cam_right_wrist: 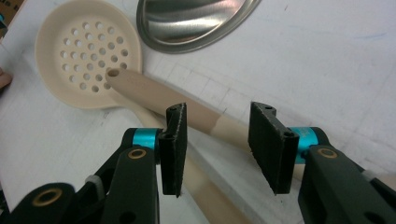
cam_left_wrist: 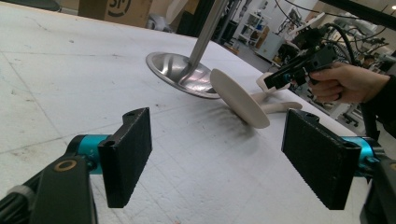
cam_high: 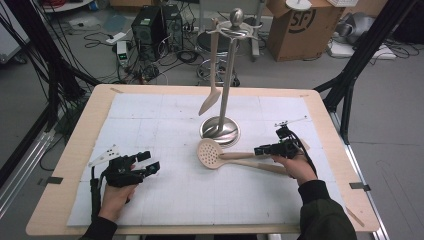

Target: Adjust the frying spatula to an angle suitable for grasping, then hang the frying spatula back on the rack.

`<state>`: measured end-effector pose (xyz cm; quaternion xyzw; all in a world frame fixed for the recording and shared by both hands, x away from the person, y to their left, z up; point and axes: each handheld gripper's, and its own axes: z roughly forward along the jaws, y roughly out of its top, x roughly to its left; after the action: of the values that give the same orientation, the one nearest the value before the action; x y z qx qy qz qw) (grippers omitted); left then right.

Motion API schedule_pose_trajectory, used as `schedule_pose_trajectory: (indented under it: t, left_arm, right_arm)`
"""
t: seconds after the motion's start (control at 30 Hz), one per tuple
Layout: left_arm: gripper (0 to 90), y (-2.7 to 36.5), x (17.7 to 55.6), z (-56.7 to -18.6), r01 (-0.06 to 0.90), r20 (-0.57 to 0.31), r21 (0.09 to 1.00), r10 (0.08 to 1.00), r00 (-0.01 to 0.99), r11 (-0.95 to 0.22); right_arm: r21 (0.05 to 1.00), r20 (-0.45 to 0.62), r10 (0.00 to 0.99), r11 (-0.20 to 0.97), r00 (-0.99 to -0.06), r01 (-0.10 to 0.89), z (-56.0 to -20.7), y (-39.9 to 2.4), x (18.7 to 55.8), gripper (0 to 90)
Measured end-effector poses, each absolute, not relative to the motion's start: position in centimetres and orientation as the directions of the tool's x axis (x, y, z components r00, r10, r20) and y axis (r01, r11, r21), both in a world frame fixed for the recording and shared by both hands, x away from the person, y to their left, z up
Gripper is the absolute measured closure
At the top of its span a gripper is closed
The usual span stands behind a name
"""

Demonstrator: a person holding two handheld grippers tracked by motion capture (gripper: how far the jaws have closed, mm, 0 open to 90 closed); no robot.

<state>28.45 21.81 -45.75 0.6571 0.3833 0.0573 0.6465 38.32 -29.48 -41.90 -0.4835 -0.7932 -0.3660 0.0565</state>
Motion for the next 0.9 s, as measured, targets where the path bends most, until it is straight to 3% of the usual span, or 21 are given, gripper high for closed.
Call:
schedule_pose_trajectory:
  t: [0.6, 0.67, 0.9]
  left_arm:
    - [24.9, 21.82, 28.35, -45.75, 0.429, -0.421, 0.893, 0.577, 0.699, 0.132]
    - [24.9, 21.81, 28.43, -45.75, 0.431, -0.422, 0.893, 0.577, 0.7, 0.131]
    - [24.9, 21.8, 28.35, -45.74, 0.431, -0.419, 0.893, 0.577, 0.701, 0.125]
  right_arm:
    - [0.52, 0.458, 0.694, 0.298, -0.555, 0.801, -41.99, -29.05, 38.18, 52.7]
    - [0.546, 0.394, 0.714, 0.325, -0.579, 0.772, -41.85, -28.97, 38.11, 49.5]
    - [0.552, 0.319, 0.714, 0.395, -0.623, 0.735, -41.93, -28.68, 38.26, 47.2]
